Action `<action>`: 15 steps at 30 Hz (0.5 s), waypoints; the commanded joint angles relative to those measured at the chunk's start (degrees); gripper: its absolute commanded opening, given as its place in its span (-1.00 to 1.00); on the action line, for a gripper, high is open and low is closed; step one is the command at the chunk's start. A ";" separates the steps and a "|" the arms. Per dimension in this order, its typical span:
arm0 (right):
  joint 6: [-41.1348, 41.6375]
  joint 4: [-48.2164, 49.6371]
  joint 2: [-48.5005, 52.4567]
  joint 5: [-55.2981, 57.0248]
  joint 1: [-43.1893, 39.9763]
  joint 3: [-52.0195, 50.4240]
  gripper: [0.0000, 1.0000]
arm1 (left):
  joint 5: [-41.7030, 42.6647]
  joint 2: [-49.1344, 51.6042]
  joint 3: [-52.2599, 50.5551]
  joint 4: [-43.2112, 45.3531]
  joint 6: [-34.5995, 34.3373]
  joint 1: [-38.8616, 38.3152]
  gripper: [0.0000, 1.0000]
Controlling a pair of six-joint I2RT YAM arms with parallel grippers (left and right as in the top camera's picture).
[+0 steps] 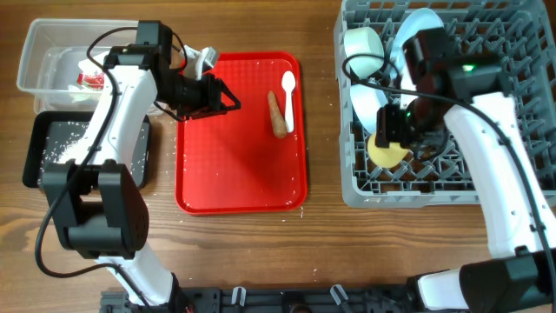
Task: Sort waste into correct bins and load items into the dishwasher rack
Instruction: 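Carry the yellow cup with the right gripper into the dish rack, then grasp the brown scrap on the red tray with the left gripper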
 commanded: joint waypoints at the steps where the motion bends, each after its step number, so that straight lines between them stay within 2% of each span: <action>1: 0.96 4.42 0.66 -2.64 -0.02 -8.35 -0.06 | -1.31 -0.81 0.17 0.24 0.46 -0.26 -0.14; 6: 1.09 9.88 0.70 -3.13 -0.02 -16.63 -0.07 | -1.31 -0.81 0.17 0.22 0.44 -0.26 -0.15; 7: 1.09 10.51 0.70 -3.13 -0.02 -17.25 0.03 | -1.31 -0.81 0.17 0.22 0.44 -0.26 -0.14; 8: 1.09 11.08 0.70 -3.13 -0.02 -17.33 0.29 | -1.31 -0.81 0.17 0.22 0.44 -0.26 -0.14; 11: 1.11 12.26 0.70 -3.15 -0.02 -17.31 0.81 | -1.31 -0.81 0.17 0.20 0.44 -0.26 -0.15; 12: 1.11 12.63 0.68 -3.10 -0.04 -17.03 0.89 | -1.31 -0.81 0.17 0.20 0.44 -0.26 -0.15; 15: 1.11 12.44 0.63 -3.13 -0.04 -14.21 0.93 | -1.31 -0.81 0.17 0.17 0.44 -0.26 -0.15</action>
